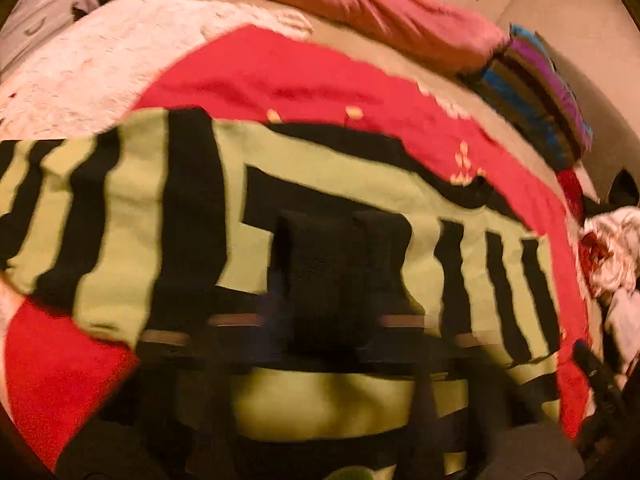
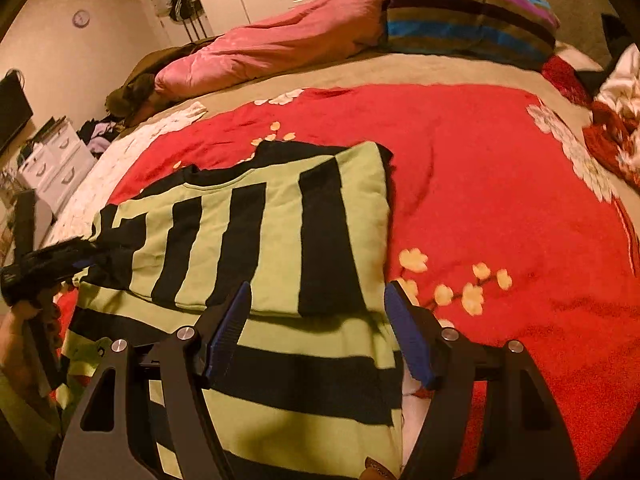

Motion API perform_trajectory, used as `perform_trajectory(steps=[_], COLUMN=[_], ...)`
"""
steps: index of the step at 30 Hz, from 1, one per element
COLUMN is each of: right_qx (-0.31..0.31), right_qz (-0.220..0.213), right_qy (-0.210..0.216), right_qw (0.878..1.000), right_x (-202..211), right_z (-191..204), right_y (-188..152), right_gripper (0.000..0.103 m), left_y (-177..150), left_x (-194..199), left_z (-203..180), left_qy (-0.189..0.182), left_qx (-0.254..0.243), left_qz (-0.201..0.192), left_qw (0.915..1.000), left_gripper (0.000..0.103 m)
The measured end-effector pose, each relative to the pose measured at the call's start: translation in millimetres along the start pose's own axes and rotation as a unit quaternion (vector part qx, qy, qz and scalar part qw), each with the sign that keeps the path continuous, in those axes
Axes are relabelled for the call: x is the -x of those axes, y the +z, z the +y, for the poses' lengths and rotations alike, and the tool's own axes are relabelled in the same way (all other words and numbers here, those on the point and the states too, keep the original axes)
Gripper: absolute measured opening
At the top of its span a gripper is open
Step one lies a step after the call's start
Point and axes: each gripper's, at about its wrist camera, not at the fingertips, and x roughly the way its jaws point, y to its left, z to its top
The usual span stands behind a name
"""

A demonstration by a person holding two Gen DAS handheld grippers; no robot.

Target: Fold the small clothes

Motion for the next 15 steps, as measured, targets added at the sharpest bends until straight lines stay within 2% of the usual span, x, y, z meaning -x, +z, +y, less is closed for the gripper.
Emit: perform_trajectory(steps=[2,4,7,11,12,15], right_qx=[0.008,0.014,0.023,0.025,0.021,0.029], right_qz=[0.002,0.002,0.006,0.026,0.025,0.012], right_qy=[0.002,0.002,0.004,-0.007,-0.002,0.001], right_qw=[1.0,1.0,1.0,0.999,0.999,1.0], right_x=[-2.0,-2.9,-8.6,-21.2,-20.8,-17.9], right_z=[5.0,8.2,14.0,19.6,20.2,23.8], right_y=[1.4,1.9,3.6,6.5,7.1,12.5], right_gripper=[0.068,0.068,0.068,0.068,0.068,0.068], left_y=[0.1,3.1,7.3,9.4,8.4,6.4], left_x=[7.1,26.1,30.6,12.2,20.2,50.2], left_z=[-3.8,-5.9,-6.3,4.3,8.1,7.7], left_qy=[0.0,0.007,0.038,0.053,0.052,0.066], left_qx=[-0.011,-0.024,-0.049,-0.039,-0.029,-0.029], left_qz=[-0.014,-0.05,-0.064,-0.025,-0.039,-0.091], left_qw=[0.9998,0.9984,0.996,0.9975,0.9975,0.9932], left_gripper=[0.003,0.003,0.004,0.015,0.022,0.025])
